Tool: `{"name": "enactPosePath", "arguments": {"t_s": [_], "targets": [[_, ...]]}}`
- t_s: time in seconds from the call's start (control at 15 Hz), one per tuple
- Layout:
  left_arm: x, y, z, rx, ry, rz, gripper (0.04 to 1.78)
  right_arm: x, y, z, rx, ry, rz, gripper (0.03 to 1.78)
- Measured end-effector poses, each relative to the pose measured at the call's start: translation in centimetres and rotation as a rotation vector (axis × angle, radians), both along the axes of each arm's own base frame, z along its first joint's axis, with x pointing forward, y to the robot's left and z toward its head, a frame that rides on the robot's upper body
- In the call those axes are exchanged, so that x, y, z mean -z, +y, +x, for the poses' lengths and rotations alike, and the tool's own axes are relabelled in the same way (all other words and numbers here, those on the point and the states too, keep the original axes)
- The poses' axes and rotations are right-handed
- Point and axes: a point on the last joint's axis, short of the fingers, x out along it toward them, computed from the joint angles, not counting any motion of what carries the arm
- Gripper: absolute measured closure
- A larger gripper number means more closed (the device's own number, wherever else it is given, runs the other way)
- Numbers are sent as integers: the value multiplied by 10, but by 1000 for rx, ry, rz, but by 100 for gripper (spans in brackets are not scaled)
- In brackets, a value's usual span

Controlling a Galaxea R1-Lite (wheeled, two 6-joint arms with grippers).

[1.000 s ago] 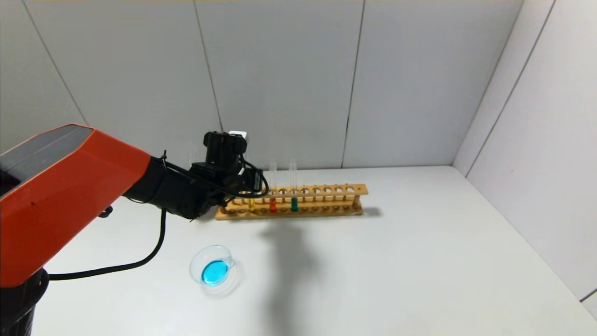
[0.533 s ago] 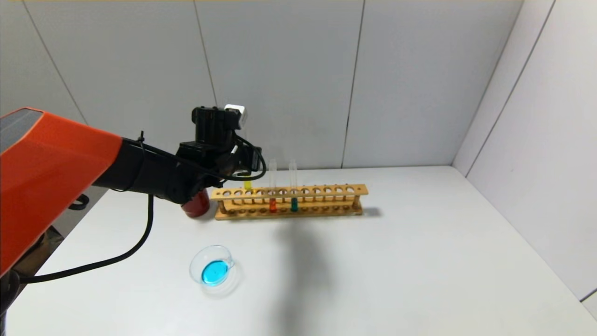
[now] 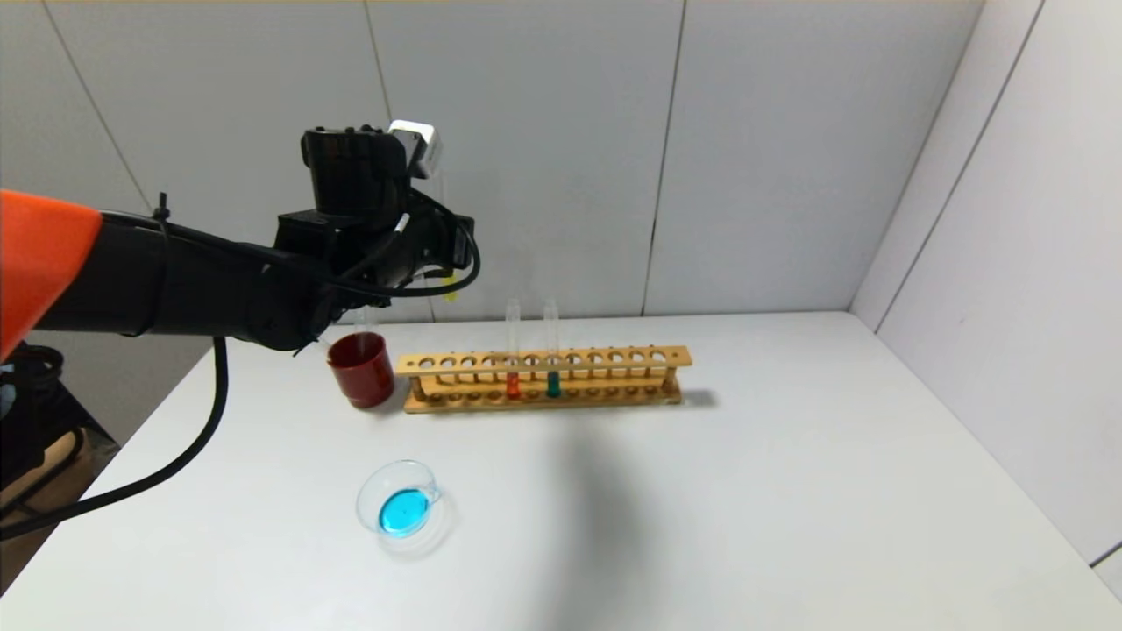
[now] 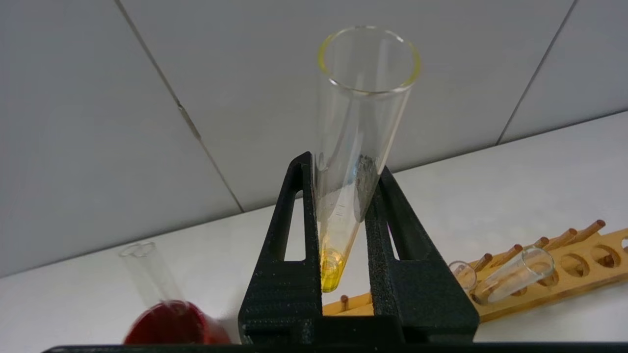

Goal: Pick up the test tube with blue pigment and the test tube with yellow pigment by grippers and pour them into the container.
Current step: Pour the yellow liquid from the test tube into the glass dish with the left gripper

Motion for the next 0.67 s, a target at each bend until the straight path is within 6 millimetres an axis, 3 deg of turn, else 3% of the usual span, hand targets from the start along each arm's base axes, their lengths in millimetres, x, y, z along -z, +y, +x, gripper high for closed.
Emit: {"name": "enactPosePath", "arguments": {"t_s": [0.33,0.67], "targets": [[1,22,-45,6,28,94,151,0,0,0,-1,0,0,6],[22,39,-87,19,-1,163,151,0,0,0,-1,0,0,6]]}}
